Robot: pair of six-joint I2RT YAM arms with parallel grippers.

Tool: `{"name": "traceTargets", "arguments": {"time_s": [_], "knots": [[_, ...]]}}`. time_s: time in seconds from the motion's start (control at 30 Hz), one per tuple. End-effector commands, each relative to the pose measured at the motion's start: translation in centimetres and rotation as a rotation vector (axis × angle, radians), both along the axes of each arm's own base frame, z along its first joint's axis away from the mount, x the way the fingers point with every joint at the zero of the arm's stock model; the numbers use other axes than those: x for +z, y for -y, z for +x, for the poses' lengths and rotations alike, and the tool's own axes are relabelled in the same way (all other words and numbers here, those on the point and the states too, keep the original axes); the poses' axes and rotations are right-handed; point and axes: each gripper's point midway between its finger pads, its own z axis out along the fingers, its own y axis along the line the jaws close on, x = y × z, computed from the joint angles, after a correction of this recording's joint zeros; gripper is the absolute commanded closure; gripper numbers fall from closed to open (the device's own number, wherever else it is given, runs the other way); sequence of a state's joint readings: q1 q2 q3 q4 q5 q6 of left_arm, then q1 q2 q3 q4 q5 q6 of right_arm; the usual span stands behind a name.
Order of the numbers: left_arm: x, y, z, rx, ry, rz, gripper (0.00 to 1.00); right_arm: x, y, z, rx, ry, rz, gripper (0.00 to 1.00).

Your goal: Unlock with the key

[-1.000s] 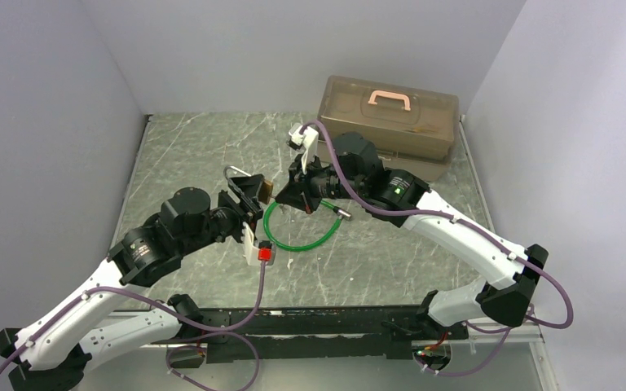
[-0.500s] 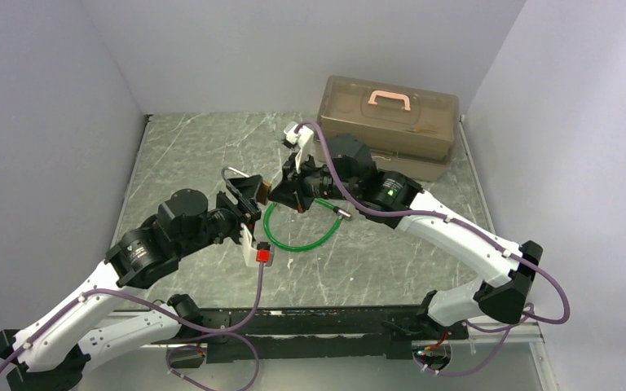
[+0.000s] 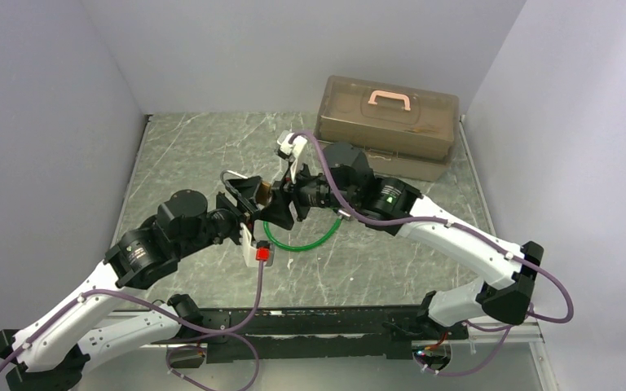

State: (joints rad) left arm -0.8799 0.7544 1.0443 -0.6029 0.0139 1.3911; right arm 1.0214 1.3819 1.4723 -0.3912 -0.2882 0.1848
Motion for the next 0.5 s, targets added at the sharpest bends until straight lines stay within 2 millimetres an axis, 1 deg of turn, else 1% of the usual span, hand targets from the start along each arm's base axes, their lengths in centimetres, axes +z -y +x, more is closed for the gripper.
{"name": "traceTargets", "arguments": {"time_s": [0.0, 0.13, 0.3, 0.47], "knots": [[5.8, 1.6, -1.5, -0.106, 0.119, -0.177, 1.0, 5.3, 1.2, 0.3, -0.036, 0.131, 0.133, 0.36], [6.2, 1.5, -1.6, -0.107, 0.125, -0.181, 1.0, 5.4, 1.6, 0.7, -0.061, 0.14, 0.119, 0.34], [6.6, 1.4, -1.9, -0.112, 0.123, -0.189, 1.0, 4.4, 1.6, 1.8, -0.108, 0.146, 0.077, 0.33], [6.9, 1.2, -2.0, -0.114, 0.125, -0.196, 1.0, 4.3, 0.8, 2.3, -0.104, 0.148, 0.074, 0.33]]}}
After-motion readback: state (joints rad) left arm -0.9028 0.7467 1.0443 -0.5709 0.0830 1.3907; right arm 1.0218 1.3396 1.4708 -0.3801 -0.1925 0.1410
